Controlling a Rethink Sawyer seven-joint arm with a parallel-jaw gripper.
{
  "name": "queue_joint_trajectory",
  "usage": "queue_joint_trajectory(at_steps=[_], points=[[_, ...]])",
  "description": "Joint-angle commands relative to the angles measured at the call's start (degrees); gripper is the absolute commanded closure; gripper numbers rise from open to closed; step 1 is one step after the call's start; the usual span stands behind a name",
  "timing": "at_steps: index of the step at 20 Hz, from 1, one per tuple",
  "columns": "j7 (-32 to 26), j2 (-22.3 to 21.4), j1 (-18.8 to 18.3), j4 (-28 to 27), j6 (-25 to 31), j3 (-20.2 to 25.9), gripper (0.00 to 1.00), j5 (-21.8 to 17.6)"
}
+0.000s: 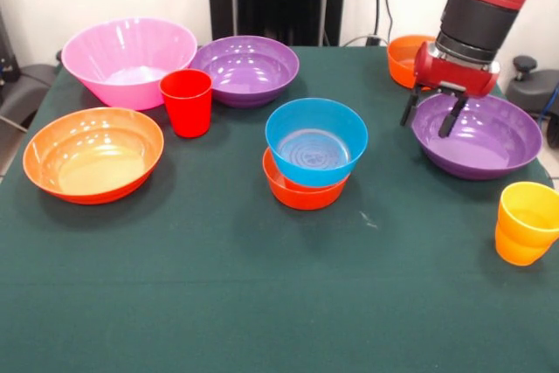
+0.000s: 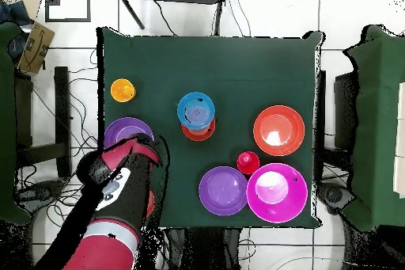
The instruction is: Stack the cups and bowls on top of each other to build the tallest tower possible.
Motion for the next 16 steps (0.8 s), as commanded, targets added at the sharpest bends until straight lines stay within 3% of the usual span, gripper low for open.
queue_joint_trajectory(at_steps=[1, 8, 16], points=[[5.55, -0.73, -1.5, 4.3, -4.03, 4.45, 0.0, 0.23], [6.52, -0.35, -3.17, 5.85, -7.66, 7.22, 0.0, 1.53], [8.22, 0.51, -3.08, 7.7, -11.68, 7.36, 0.0, 2.35]])
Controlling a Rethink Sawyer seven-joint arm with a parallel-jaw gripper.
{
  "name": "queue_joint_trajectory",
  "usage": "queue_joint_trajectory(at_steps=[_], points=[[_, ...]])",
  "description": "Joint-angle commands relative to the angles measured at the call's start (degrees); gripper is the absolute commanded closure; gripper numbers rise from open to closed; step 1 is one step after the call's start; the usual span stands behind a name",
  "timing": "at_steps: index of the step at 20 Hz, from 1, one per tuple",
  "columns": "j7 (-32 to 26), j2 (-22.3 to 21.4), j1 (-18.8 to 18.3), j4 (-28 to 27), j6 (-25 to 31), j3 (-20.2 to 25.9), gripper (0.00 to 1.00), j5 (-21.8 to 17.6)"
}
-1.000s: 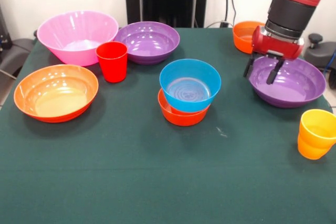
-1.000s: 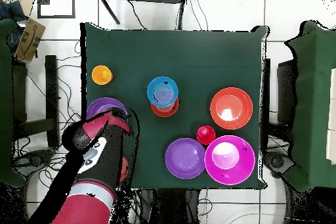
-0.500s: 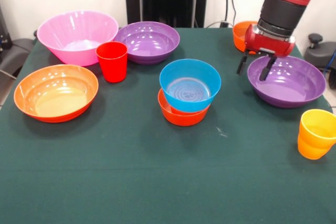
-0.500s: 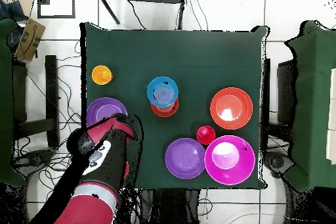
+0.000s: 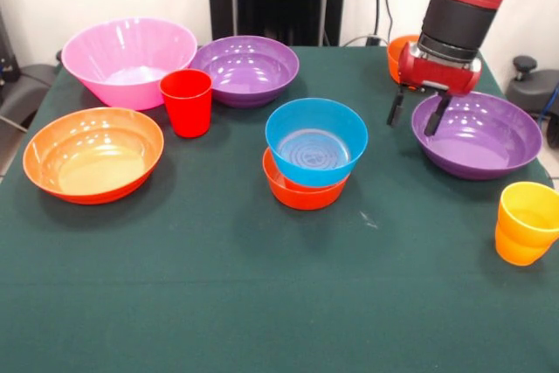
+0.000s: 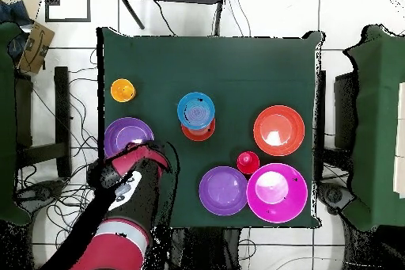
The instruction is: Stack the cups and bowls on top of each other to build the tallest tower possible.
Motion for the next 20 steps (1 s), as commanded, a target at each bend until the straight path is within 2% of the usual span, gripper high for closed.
queue_joint_trajectory(at_steps=[1, 7, 19, 20], points=[[8.03, 0.32, -2.54, 4.75, -6.48, 8.62, 0.0, 2.35], [6.14, -0.83, -8.0, 8.28, -8.33, 15.75, 0.0, 1.63], [5.9, -1.01, -8.61, 8.89, -9.62, 15.96, 0.0, 0.93], [5.56, -1.1, -8.85, 9.03, -9.95, 16.23, 1.0, 0.51]])
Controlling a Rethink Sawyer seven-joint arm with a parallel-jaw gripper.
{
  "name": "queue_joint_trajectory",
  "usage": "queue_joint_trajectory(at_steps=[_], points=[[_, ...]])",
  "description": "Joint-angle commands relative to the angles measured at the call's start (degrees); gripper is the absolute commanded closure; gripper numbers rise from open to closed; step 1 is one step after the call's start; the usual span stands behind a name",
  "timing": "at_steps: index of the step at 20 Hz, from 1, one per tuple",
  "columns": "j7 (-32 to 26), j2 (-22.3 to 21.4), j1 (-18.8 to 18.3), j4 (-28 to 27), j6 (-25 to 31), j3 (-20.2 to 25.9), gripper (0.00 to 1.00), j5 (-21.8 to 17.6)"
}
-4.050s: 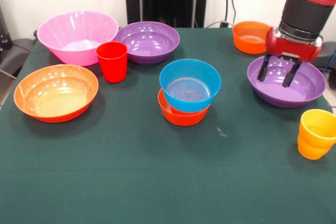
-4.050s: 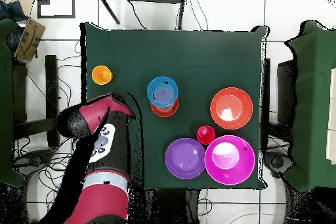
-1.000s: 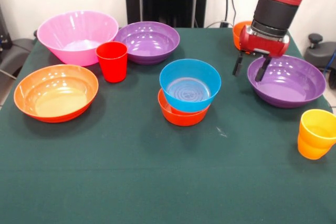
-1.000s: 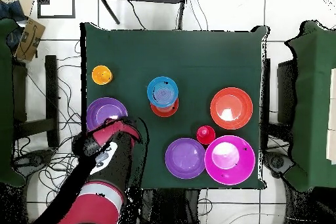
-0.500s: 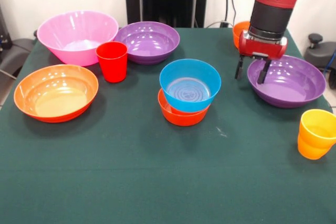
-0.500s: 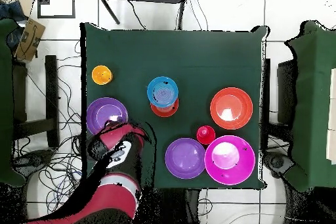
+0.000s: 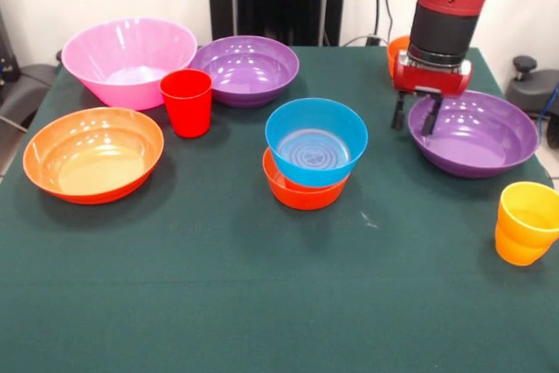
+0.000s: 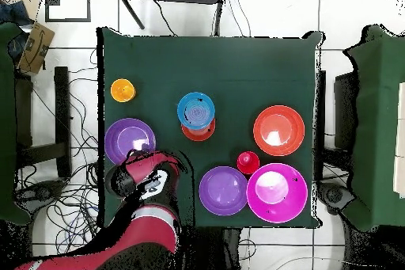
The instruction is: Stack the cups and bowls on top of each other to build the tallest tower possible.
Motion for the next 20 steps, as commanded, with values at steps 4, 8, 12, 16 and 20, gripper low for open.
queue_joint_trajectory(at_steps=[4, 8, 12, 16, 20], points=[[4.93, -1.18, -3.67, 4.08, -4.5, 11.15, 1.0, -0.26], [4.34, -4.85, -6.19, 5.89, -2.18, 14.62, 1.0, 0.36], [3.46, -16.48, -7.96, 10.37, 5.86, 16.72, 1.0, 2.74], [0.42, -24.22, -11.68, 12.67, 12.6, 20.32, 1.0, 4.82], [-2.5, -28.13, -13.9, 11.5, 18.38, 20.78, 1.0, 6.01]])
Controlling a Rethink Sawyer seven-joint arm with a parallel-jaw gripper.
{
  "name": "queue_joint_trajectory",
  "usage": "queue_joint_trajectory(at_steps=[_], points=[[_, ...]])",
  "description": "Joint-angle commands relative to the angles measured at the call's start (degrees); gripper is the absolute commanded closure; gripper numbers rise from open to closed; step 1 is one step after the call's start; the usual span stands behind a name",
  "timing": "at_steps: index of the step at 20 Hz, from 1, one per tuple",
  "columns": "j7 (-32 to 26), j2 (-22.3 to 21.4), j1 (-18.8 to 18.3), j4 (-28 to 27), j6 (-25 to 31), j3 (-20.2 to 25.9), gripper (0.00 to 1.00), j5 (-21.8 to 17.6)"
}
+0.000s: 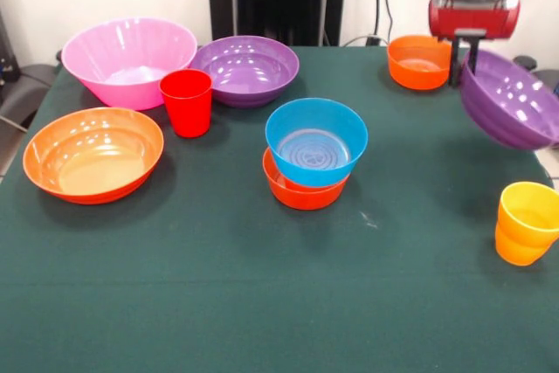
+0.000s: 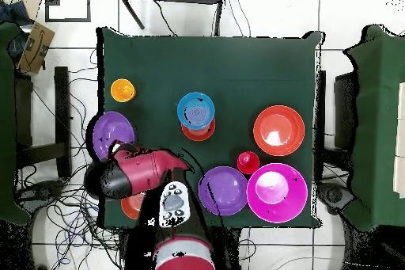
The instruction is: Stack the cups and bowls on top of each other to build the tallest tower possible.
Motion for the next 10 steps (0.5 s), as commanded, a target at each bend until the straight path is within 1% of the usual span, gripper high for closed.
queue_joint_trajectory(at_steps=[1, 3, 5, 7, 10], points=[[-3.23, -11.01, -4.05, 2.11, 15.02, 8.65, 1.0, 3.51], [-4.67, -12.38, -5.21, 1.35, 18.07, 9.04, 1.0, 3.77], [-6.05, -13.47, -5.95, -0.31, 20.66, 8.68, 1.0, 3.23], [-7.79, -13.82, -7.27, -1.78, 22.0, 8.91, 1.0, 2.25], [-10.98, -14.27, -10.84, -2.74, 23.64, 11.1, 1.0, 1.55]])
